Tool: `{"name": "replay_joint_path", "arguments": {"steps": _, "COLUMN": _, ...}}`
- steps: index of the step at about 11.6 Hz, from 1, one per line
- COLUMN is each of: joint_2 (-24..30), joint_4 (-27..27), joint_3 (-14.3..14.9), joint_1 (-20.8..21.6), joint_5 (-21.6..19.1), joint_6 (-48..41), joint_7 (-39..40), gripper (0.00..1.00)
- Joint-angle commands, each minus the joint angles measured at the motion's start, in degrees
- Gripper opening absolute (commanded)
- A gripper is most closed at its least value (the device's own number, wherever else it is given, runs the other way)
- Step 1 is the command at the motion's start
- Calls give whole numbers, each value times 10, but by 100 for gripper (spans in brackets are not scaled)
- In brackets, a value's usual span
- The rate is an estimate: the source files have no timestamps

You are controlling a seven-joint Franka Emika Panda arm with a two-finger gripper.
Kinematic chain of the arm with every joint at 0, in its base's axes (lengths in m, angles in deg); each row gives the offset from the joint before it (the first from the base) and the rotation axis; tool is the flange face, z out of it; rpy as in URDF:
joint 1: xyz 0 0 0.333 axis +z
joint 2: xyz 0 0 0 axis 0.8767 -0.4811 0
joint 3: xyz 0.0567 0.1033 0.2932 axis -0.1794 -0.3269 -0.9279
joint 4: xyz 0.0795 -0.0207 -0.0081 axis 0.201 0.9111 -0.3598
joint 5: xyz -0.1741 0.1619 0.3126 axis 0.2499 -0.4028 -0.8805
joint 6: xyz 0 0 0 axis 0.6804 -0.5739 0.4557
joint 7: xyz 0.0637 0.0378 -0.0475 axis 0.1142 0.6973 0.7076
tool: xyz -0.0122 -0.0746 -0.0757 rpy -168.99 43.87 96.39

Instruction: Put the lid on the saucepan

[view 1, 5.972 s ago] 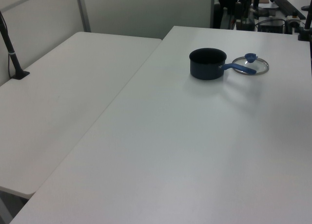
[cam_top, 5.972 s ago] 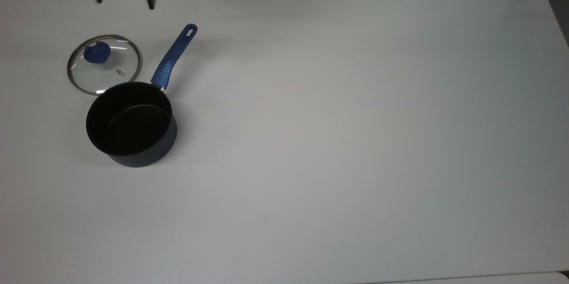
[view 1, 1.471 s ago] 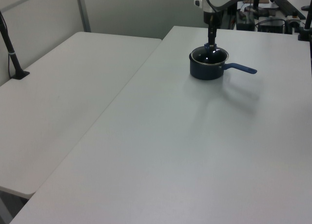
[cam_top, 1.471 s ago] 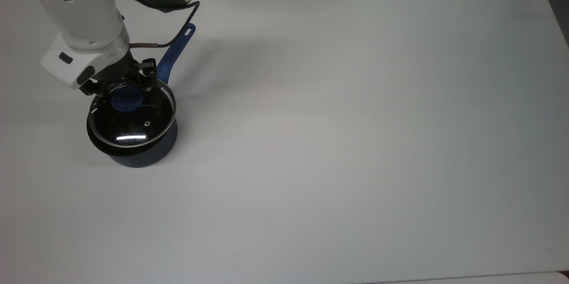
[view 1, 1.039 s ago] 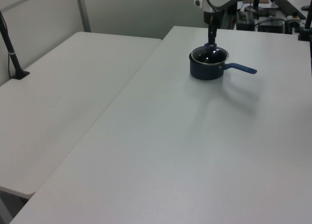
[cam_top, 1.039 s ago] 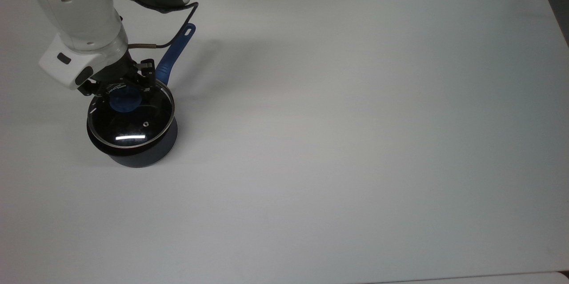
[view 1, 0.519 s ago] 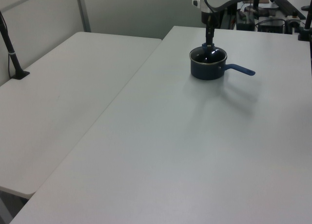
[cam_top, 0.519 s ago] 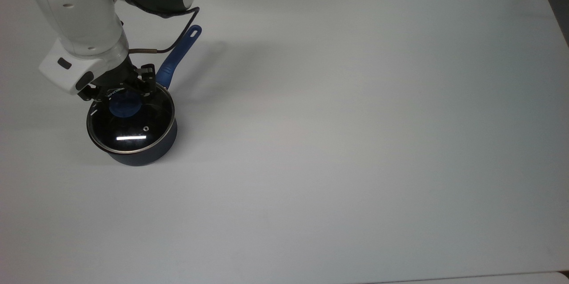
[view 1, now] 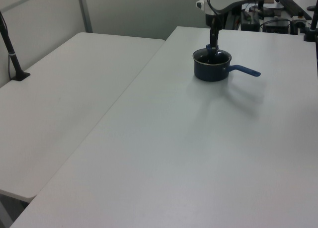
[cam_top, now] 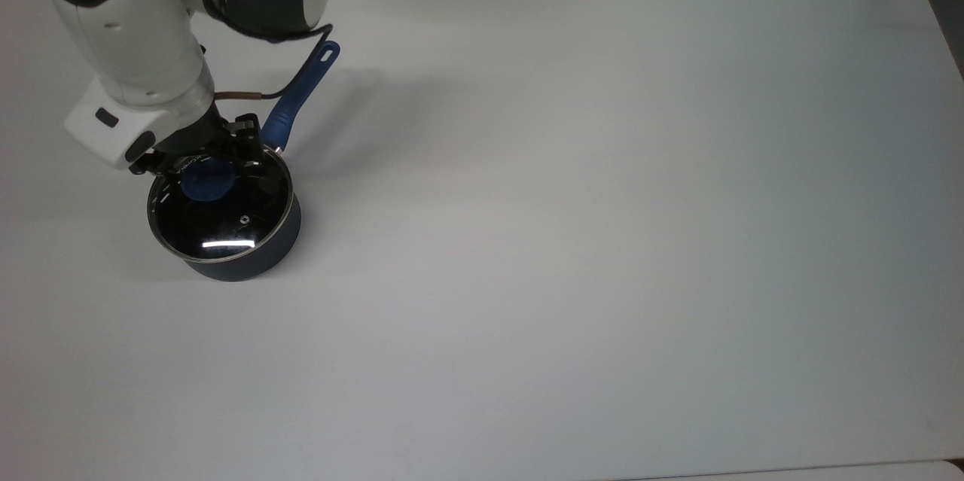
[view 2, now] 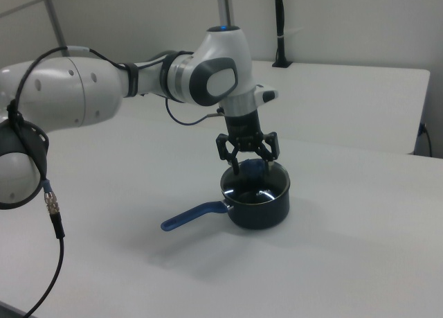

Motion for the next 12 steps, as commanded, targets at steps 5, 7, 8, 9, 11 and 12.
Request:
{"name": "replay_joint_path", "arguments": {"steps": 5, "joint_2": 152, "joint_4": 103, "joint_3": 3, "joint_1": 14, "joint_5": 2, "joint_6": -7, "joint_7": -112, "gripper": 100}}
{"name": "replay_joint_path", "arguments": {"steps": 7, "joint_2": 202, "joint_4": 131, "joint_3": -9, "joint_1": 28, "joint_5": 30, "joint_6": -31, "joint_7": -238, "gripper": 100}}
{"name": "replay_joint_path", "arguments": {"steps": 8, "joint_2": 218, "joint_4": 139, "joint_3": -24, "joint_1": 28, "joint_5": 49, "joint_6": -41, "joint_7": -291, "gripper": 100}}
{"name": "replay_joint_path", "arguments": {"steps": 9, "joint_2": 231, "joint_4": 155, "joint_3": -39, "joint_1": 27, "joint_5": 67, "joint_6": -47, "joint_7": -319, "gripper": 100}}
{"name": "replay_joint_path", "arguments": {"steps": 11, "joint_2": 250, "joint_4": 172, "joint_3": -51, "joint_1": 22, "joint_5": 76, "joint_6": -48, "joint_7": -325, "gripper": 100}}
{"name": "replay_joint_path", "arguments": {"steps": 12, "joint_2": 252, "joint_4": 172, "joint_3": -51, "joint_1": 22, "joint_5": 72, "joint_6": -47, "joint_7": -325, "gripper": 100}}
